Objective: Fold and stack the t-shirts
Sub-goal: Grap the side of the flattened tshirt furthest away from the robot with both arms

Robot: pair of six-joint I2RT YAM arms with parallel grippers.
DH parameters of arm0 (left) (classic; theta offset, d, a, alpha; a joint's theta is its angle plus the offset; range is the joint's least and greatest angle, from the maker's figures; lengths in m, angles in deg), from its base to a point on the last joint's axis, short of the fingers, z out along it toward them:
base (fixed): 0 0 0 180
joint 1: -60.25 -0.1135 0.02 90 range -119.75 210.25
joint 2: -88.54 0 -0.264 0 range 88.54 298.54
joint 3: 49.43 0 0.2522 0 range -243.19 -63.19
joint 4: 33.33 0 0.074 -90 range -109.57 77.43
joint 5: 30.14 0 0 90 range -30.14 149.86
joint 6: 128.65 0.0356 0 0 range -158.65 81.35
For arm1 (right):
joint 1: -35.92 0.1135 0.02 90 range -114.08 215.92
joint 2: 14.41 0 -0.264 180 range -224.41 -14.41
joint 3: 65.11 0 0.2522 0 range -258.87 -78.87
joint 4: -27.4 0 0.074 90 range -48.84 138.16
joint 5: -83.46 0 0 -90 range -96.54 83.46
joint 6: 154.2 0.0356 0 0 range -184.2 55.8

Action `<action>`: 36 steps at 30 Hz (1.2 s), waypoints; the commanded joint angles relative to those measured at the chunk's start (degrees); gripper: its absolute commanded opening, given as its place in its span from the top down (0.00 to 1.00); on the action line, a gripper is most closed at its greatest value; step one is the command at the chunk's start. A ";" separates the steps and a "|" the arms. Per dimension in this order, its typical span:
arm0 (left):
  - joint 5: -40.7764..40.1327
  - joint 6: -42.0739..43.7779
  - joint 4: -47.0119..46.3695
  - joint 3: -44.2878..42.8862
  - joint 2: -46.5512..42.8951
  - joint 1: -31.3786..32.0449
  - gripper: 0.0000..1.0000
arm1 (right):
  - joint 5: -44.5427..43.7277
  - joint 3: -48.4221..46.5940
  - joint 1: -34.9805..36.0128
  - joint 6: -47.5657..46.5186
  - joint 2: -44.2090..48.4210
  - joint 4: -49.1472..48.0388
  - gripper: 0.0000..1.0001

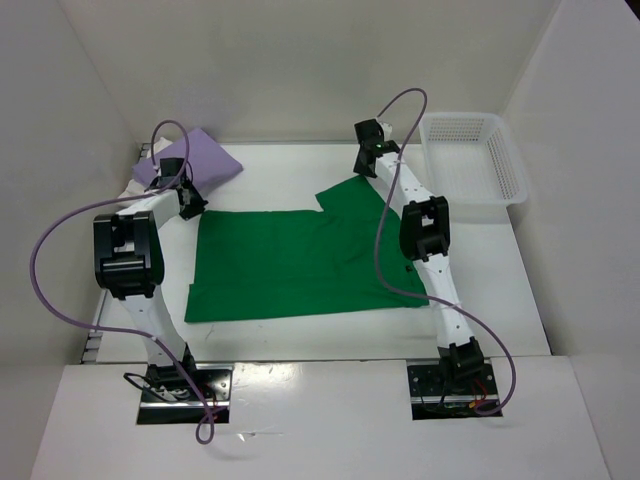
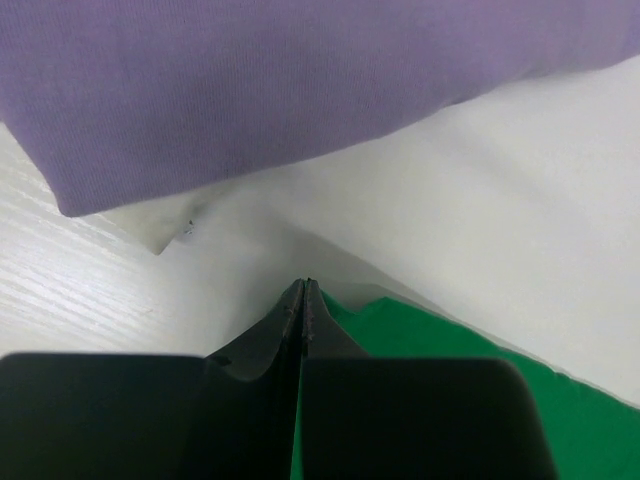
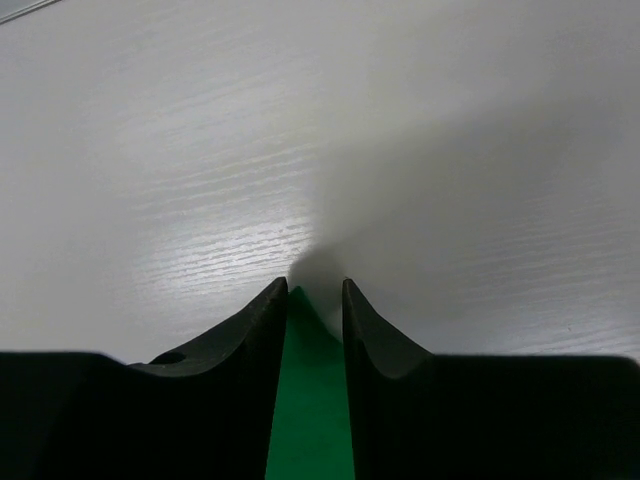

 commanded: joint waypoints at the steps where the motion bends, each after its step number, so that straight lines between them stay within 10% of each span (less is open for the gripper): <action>1: 0.86 -1.02 -1.91 0.43 -2.76 0.34 1.00 | 0.39 2.69 -0.36 -0.68 3.46 2.83 0.66; 20: 2.53 -1.55 -2.44 2.10 -5.39 0.34 1.00 | -0.75 4.78 0.16 -0.68 12.68 2.83 0.99; 36: 3.67 -1.64 0.10 11.49 -20.05 -0.27 1.00 | 5.05 66.72 -5.28 2.57 57.86 -6.40 0.99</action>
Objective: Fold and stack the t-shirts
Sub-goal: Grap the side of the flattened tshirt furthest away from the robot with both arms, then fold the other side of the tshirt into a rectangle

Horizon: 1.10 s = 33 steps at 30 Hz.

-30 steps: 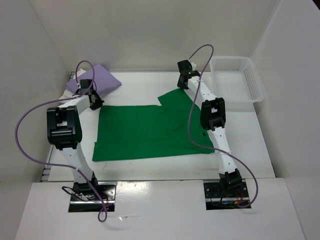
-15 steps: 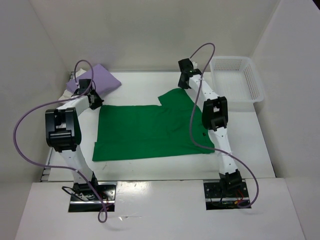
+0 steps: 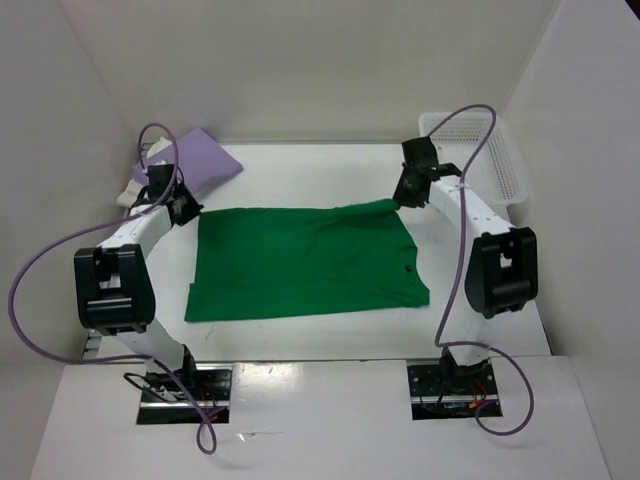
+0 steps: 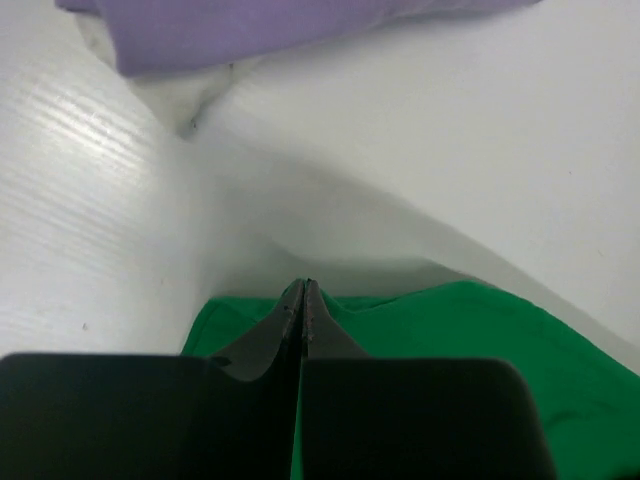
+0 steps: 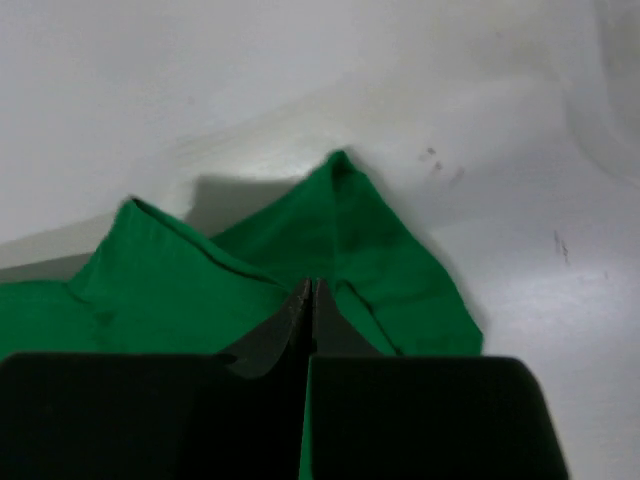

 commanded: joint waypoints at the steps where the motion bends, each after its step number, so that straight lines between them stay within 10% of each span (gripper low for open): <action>1: 0.92 -0.22 1.39 2.58 -6.78 -0.86 1.00 | 0.48 7.82 -1.81 1.02 8.64 -1.76 0.99; 28: 1.11 -8.03 23.89 15.95 -29.82 -4.73 1.00 | 6.37 26.02 -1.46 4.97 26.68 18.27 0.93; 30: -2.14 -10.49 26.09 15.33 -30.43 -5.25 0.78 | 6.37 26.03 -0.84 5.59 27.47 18.89 0.86; 33: -6.26 -11.56 29.08 10.16 -30.43 -5.87 0.97 | 6.37 24.90 -0.84 5.07 28.53 17.41 0.82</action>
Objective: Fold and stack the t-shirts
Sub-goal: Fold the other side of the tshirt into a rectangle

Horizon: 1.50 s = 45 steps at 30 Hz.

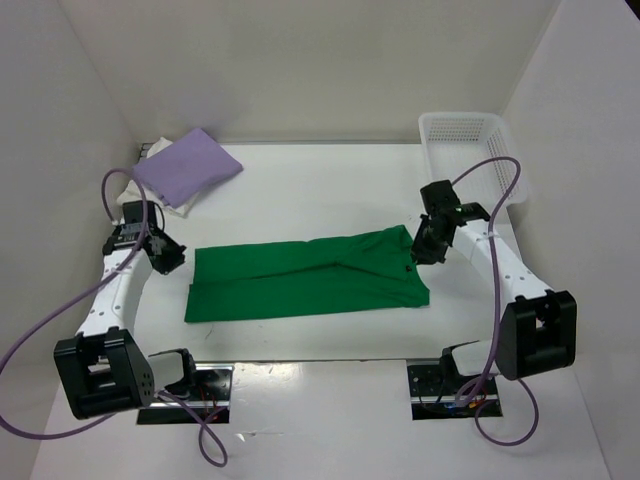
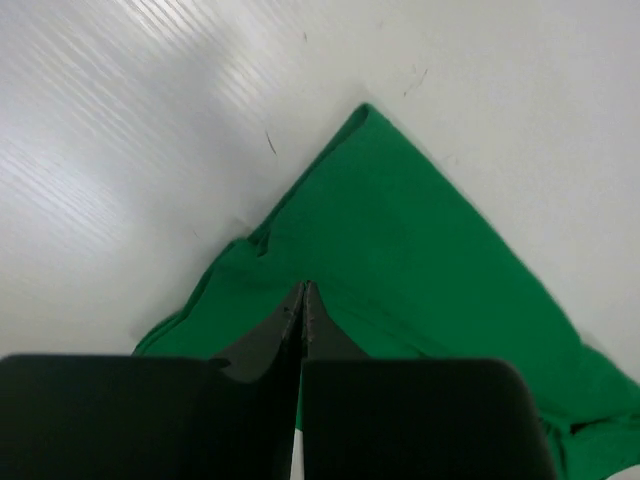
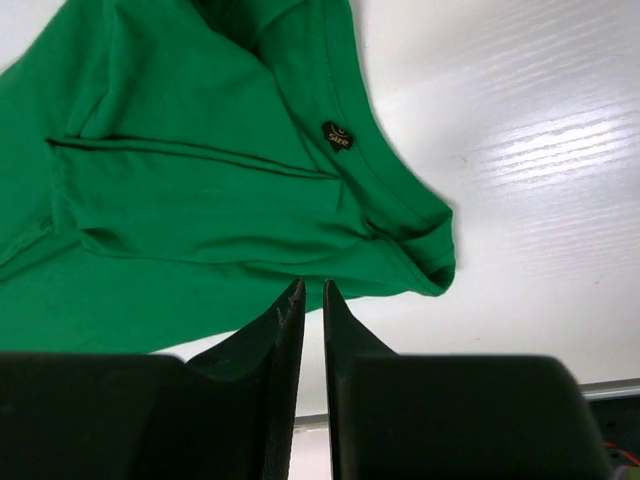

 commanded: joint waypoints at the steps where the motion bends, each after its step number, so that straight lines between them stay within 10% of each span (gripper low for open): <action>1: -5.84 -2.53 4.45 -7.24 -1.52 -0.78 0.99 | 1.21 -0.59 0.69 0.30 2.22 -0.26 0.82; 10: 7.78 1.34 -14.25 -1.75 1.55 9.02 1.00 | -0.36 -8.14 12.80 1.97 -11.30 -15.81 0.99; 17: 5.39 -2.79 -22.68 1.79 7.97 22.58 0.97 | -5.71 -14.29 17.73 1.44 -23.79 -20.83 0.45; 24: 5.40 -4.11 -24.98 6.09 8.77 24.53 0.93 | -10.20 -17.38 20.19 0.21 -28.98 -20.22 0.40; 45: 4.87 -3.58 -26.12 8.30 7.10 24.53 0.89 | -12.05 -17.47 23.80 0.91 -29.51 -13.37 0.76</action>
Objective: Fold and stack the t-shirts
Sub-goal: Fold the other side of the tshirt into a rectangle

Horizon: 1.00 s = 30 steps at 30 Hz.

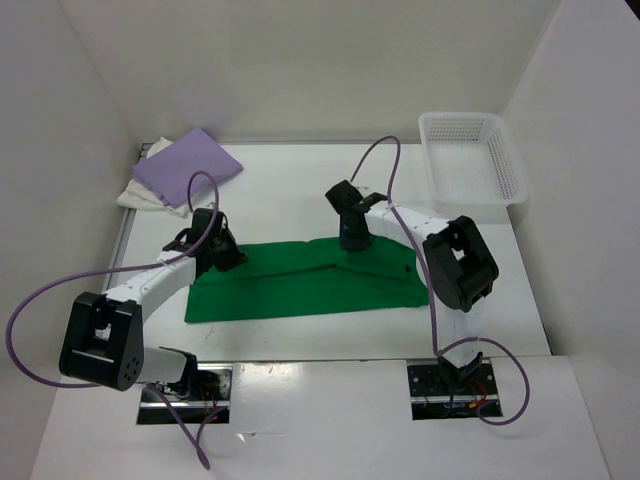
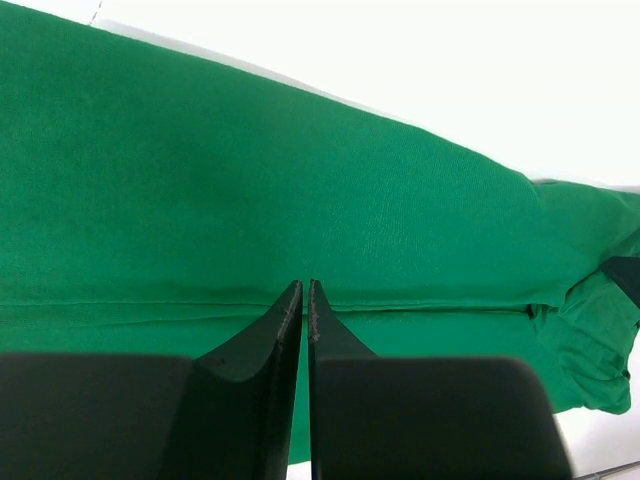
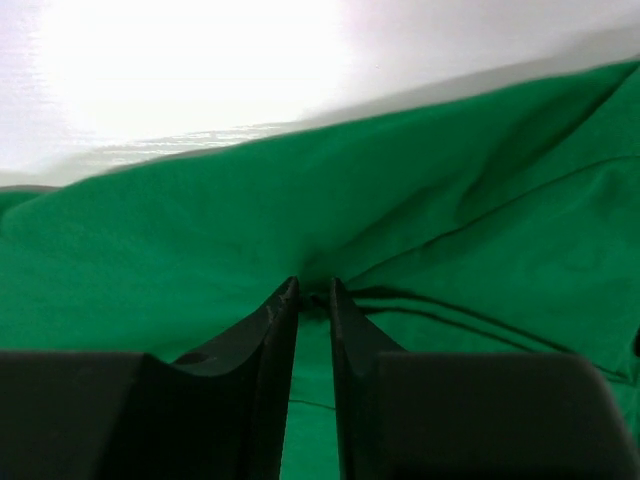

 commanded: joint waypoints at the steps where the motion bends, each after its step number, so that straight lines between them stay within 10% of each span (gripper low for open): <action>1: -0.51 -0.59 -2.15 0.19 -1.49 0.14 0.89 | -1.82 -0.09 0.35 0.50 2.22 1.92 0.79; 9: -0.51 -0.59 -2.15 0.19 -3.07 0.14 0.89 | -0.34 2.01 0.35 0.50 4.50 3.59 1.00; 30: 0.64 2.83 -1.09 -7.63 -5.01 -3.03 0.88 | 18.91 13.35 7.64 16.13 16.63 1.66 0.87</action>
